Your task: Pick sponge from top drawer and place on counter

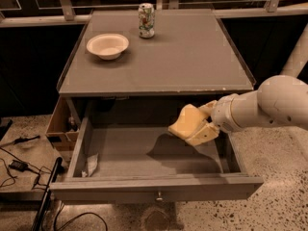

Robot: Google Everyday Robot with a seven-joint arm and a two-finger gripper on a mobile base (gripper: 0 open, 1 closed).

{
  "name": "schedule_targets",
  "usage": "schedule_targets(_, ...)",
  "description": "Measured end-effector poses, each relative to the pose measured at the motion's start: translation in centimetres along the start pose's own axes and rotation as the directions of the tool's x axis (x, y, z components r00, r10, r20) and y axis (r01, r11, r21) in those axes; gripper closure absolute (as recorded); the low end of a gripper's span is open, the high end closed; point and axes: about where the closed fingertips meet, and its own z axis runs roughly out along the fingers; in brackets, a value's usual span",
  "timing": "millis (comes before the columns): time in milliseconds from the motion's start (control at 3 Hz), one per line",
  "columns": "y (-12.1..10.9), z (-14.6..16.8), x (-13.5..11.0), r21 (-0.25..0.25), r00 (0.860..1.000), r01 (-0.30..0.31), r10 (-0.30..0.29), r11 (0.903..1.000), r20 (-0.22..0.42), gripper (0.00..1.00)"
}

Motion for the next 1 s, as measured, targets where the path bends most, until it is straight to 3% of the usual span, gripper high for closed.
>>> schedule_targets(333,-0.7,-3.1,-3.2,-0.014,0.999,0.022,-0.022,0.9997,0.027,1.00)
schedule_targets(667,-2.5,-6.9,-8.1,-0.012,0.998,0.054,-0.054,0.9985,0.020,1.00)
schedule_targets(1000,-5.2,-6.7,-13.3,-0.004,0.995,0.097,-0.097,0.9952,0.037,1.00)
